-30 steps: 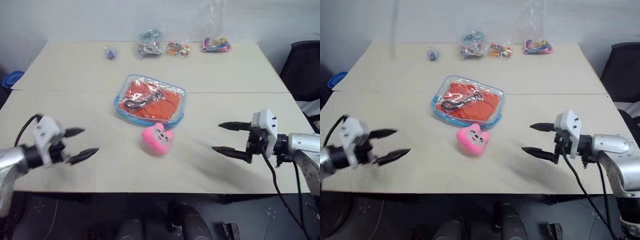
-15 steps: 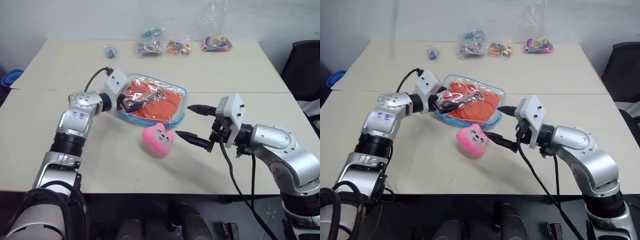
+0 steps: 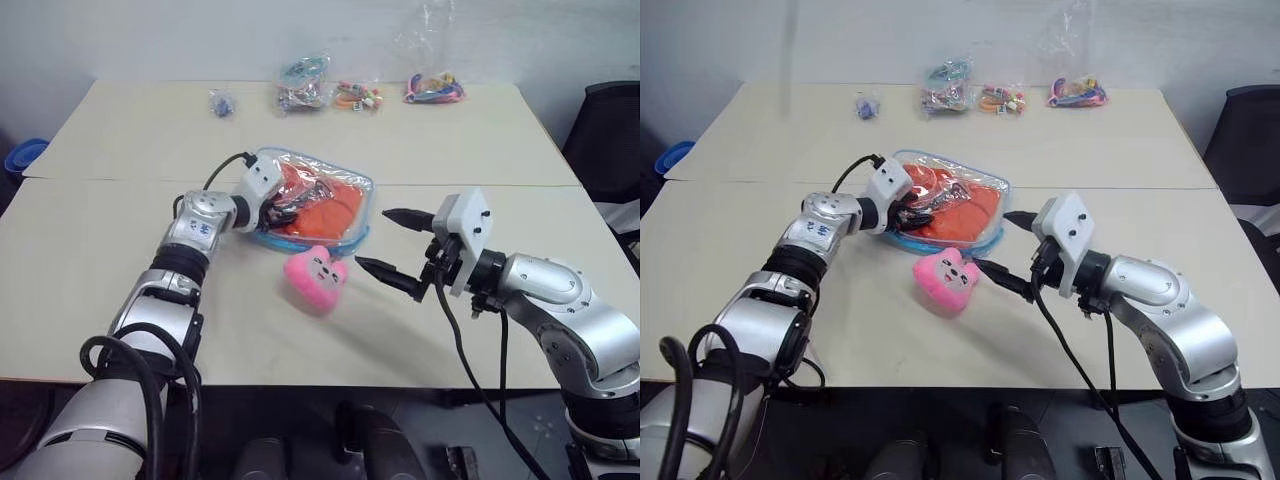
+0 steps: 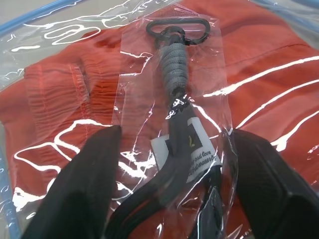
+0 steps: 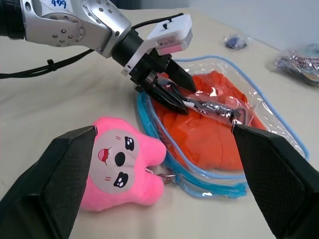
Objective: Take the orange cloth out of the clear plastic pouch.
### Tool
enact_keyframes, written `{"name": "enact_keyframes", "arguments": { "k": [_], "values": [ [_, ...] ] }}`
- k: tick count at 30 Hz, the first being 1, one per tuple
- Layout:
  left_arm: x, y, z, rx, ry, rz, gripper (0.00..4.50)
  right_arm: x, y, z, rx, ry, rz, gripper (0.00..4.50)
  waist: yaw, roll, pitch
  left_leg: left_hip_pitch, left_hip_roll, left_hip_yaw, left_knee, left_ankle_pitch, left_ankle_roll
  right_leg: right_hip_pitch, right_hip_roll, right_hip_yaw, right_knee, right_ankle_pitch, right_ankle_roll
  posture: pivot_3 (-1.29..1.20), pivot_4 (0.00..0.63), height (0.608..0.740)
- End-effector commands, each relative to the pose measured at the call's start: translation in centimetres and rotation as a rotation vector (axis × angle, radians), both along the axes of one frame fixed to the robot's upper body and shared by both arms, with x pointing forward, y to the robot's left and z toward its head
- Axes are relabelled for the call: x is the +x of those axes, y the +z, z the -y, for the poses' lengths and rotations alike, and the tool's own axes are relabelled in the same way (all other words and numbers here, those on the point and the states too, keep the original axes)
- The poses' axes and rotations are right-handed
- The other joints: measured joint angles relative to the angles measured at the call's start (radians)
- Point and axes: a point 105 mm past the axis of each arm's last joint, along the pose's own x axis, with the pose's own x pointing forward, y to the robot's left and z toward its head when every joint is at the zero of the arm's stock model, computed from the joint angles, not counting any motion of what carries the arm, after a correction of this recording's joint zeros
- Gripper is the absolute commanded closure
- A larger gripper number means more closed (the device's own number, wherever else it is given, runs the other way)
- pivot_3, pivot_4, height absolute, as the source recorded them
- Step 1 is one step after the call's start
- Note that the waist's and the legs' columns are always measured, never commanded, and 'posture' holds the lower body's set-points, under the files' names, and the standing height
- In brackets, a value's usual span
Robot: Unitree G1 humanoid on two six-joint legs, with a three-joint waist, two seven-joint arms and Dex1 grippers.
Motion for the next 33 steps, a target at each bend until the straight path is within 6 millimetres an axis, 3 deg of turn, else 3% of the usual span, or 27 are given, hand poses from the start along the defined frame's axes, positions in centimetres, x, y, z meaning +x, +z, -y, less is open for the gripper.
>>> {"name": "enact_keyframes", "arguments": {
  "k": [1,7,9,12,15,20,22,25,32,33],
  "values": [
    [0.3,1.7,0.2,-0.002,-0.015,0.057,2.57,-0.5,1.2,0.1,-0.011,-0.007,0.068,0.00,0.000,0.000,0.000,0.000,0.000,0.000,0.000,0.000,0.000,0.000,0.000,0.000,0.000,0.000,0.000,0.00,0.150,0.740],
    [0.5,3.2,-1.7,-0.054,0.057,0.108,4.40,-0.7,0.9,-0.2,-0.020,0.014,0.062,0.00,-0.002,0.000,0.000,0.000,0.000,0.000,0.000,0.000,0.000,0.000,0.000,0.000,0.000,0.000,0.000,0.00,0.150,0.740],
    [0.4,4.8,-4.0,-0.113,0.135,0.159,4.40,-1.0,0.8,-0.5,-0.028,0.057,0.053,0.00,-0.007,0.000,0.000,0.000,0.000,-0.001,0.000,0.000,0.000,0.000,0.000,0.000,0.000,0.000,0.000,0.00,0.150,0.740],
    [-0.5,6.8,-8.7,-0.156,0.283,0.235,4.40,-1.8,0.4,-1.1,-0.050,0.153,0.029,0.00,-0.025,0.000,0.000,0.001,0.001,-0.006,-0.001,0.000,0.000,0.000,0.000,0.001,0.001,0.000,0.000,0.00,0.150,0.740],
    [-2.8,7.8,-15.2,-0.136,0.489,0.298,4.40,-2.1,0.3,-1.3,-0.066,0.207,0.017,0.00,-0.036,-0.001,0.000,0.002,0.001,-0.006,-0.002,0.000,0.000,0.000,0.000,0.002,0.002,0.000,0.000,0.00,0.150,0.740],
    [-8.7,5.6,-25.4,-0.031,0.835,0.263,4.40,-1.9,0.1,-1.4,-0.077,0.266,0.005,0.00,-0.045,-0.001,0.000,0.004,0.002,-0.007,-0.001,0.000,-0.001,0.000,-0.001,0.002,0.002,0.000,0.000,0.00,0.150,0.740],
    [-11.2,4.2,-28.3,-0.009,0.944,0.227,4.40,-1.6,0.2,-1.6,-0.072,0.288,0.001,0.00,-0.044,-0.001,0.000,0.003,0.002,-0.008,-0.001,0.000,0.000,-0.001,-0.002,0.001,0.001,0.000,0.000,0.00,0.150,0.740],
    [-13.3,2.5,-29.4,-0.012,0.997,0.189,4.40,-1.3,0.3,-1.9,-0.074,0.314,-0.005,0.00,-0.032,-0.001,0.000,0.003,0.001,-0.009,-0.001,-0.001,0.000,-0.001,-0.003,0.001,0.001,0.000,0.000,0.00,0.150,0.740],
    [-15.6,-0.7,-29.1,-0.035,1.037,0.117,4.40,-1.1,0.1,-2.3,-0.093,0.355,-0.012,0.00,0.000,-0.004,-0.001,0.001,0.001,-0.010,-0.001,-0.002,0.003,-0.001,-0.004,-0.001,-0.001,0.000,0.000,0.00,0.150,0.740],
    [-15.9,-0.9,-29.1,-0.047,1.044,0.113,4.18,-1.0,0.0,-2.3,-0.097,0.359,-0.014,0.00,0.000,-0.004,-0.002,0.001,0.001,-0.010,-0.001,-0.002,0.003,-0.001,-0.004,-0.001,-0.001,0.000,0.000,0.00,0.150,0.740]
  ]
}}
